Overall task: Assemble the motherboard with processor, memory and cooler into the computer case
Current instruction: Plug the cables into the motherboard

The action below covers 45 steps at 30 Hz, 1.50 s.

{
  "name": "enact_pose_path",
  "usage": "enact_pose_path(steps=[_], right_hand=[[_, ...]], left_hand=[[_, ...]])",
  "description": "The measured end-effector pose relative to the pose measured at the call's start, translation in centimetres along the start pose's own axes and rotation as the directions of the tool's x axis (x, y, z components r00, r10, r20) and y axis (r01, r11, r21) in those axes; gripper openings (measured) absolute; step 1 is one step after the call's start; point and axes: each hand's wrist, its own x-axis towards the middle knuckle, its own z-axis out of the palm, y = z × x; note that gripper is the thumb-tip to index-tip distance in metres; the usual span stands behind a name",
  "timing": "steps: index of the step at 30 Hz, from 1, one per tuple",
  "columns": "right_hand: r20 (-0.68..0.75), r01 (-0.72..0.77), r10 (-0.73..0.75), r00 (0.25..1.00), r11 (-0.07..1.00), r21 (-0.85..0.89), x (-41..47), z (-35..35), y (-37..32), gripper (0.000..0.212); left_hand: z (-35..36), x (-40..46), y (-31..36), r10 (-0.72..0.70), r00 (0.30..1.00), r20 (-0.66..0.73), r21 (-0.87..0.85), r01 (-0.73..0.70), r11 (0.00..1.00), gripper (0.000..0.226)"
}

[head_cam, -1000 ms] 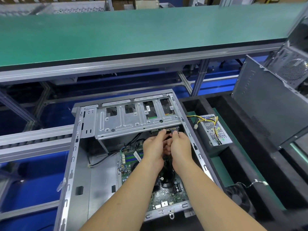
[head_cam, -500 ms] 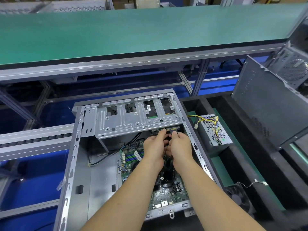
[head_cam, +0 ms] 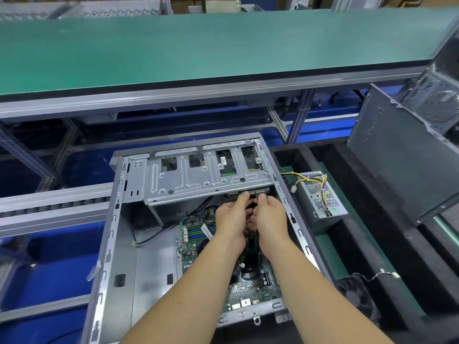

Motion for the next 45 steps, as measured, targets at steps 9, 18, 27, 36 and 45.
enact_pose_path(steps=[9,18,27,36,45], right_hand=[[0.039,-0.009,0.002,0.999,0.984,0.18,-0.22,0.05,0.51,0.035],[-0.017,0.029,-0.029,0.999,1.0,0.007,0.14,0.3,0.31,0.034],[0.004,0.036,-0.036,0.999,0.999,0.007,0.2,0.06,0.12,0.034],[0.048,-0.036,0.033,0.998,0.997,0.065,0.15,-0.03,0.04,0.033],[0.032,0.0,0.0,1.0,1.0,0.002,0.13,-0.01,-0.38,0.031]], left_hand=[[0.18,0.07,-0.07,0.001,1.0,-0.007,-0.028,-0.001,1.0,0.019],[0.08,0.25,-0.06,-0.007,1.0,0.012,-0.054,0.007,0.999,0.017],[0.32,0.71,-0.53,0.027,0.999,-0.026,-0.046,-0.028,0.999,0.016],[0.14,0.81,-0.74,0.023,0.999,-0.025,-0.003,-0.024,1.0,0.018],[0.51,0.65,-0.44,0.005,0.999,-0.032,-0.037,-0.006,0.999,0.017]])
